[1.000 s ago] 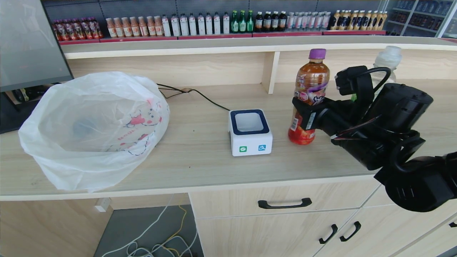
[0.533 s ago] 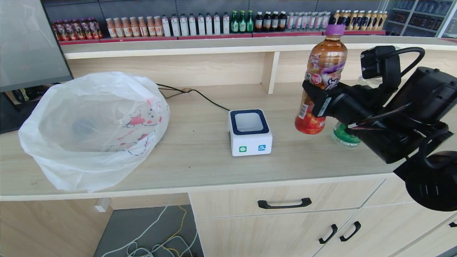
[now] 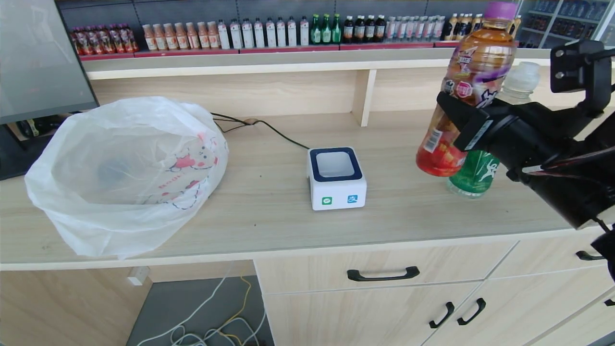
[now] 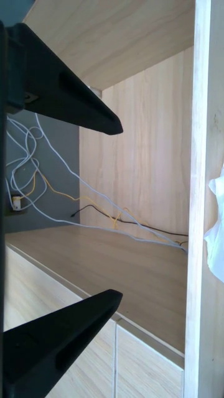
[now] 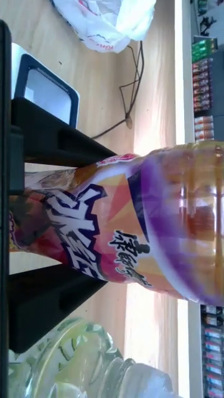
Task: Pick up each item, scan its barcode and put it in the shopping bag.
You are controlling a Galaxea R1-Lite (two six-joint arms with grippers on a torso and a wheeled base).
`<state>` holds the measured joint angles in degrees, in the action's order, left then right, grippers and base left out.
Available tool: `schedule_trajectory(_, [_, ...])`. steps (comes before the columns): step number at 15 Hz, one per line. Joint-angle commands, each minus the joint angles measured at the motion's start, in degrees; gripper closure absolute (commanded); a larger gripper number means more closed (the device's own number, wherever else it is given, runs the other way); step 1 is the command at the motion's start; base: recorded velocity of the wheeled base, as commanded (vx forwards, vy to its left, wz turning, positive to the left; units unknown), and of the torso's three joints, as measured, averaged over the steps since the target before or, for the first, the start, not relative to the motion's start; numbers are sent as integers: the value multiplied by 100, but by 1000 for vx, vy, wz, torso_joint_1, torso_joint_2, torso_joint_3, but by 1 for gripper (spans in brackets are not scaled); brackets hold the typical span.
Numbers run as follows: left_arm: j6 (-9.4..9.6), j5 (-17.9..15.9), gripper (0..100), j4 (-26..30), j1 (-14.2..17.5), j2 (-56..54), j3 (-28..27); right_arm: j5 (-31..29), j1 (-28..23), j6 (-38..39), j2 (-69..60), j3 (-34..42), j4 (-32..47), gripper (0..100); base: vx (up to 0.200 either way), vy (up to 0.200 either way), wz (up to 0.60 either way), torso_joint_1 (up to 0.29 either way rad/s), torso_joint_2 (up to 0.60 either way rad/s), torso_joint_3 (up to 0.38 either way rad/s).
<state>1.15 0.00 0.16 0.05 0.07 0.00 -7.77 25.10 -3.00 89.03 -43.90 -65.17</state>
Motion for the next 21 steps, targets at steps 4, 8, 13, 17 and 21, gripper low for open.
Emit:
schedule_trajectory(4, [0,0,0,2,-5,1,0,495,-102,-52,-1942,1885,-13,100,0,0,0,0,0,0])
schedule_trajectory(8, [0,0,0,2,-5,1,0,759,-93,-131,-2645,2219,171,100,0,0,0,0,0,0])
schedule_trajectory(13, [0,0,0,2,4,1,0,1031,408,27,-2856,2228,497,100,0,0,0,0,0,0])
schedule_trajectory(17, [0,0,0,2,4,1,0,1031,1252,528,-2416,1815,655,100,0,0,0,0,0,0])
schedule_trajectory(21, [0,0,0,2,-5,1,0,1339,1340,1952,-1731,1050,646,100,0,0,0,0,0,0])
